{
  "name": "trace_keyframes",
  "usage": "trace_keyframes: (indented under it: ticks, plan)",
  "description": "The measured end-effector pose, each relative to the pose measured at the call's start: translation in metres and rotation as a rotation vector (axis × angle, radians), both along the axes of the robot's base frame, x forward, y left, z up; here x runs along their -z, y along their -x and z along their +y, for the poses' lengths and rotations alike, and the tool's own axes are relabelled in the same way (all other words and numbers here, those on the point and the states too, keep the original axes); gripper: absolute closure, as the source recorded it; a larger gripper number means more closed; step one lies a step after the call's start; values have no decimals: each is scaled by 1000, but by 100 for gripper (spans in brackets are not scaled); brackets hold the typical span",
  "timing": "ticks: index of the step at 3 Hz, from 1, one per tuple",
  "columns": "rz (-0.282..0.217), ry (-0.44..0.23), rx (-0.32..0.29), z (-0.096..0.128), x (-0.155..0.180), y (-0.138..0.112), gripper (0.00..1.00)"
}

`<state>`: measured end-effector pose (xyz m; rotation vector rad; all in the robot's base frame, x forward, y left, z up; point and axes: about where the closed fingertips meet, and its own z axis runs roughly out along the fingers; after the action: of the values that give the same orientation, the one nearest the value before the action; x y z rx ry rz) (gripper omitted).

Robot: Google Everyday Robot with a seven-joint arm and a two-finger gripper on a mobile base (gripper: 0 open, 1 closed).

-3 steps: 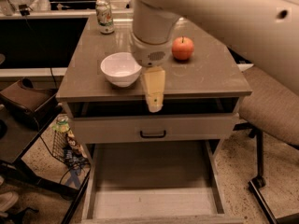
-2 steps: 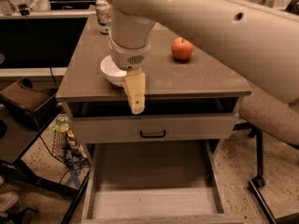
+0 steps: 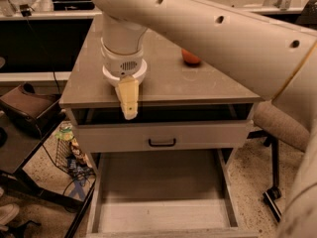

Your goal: Move white bowl near 7up can

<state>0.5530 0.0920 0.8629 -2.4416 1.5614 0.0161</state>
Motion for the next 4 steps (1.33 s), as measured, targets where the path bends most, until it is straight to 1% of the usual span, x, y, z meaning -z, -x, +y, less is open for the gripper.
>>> trace_keyframes:
  ticks: [1,2,3,4]
  plan:
    - [-1,0,0,0,0,0,0]
    - [-1,0,0,0,0,0,0]
    - [-8,11,18,0,-2,2,0]
    - [-23,75,72,-4,2,-12,0]
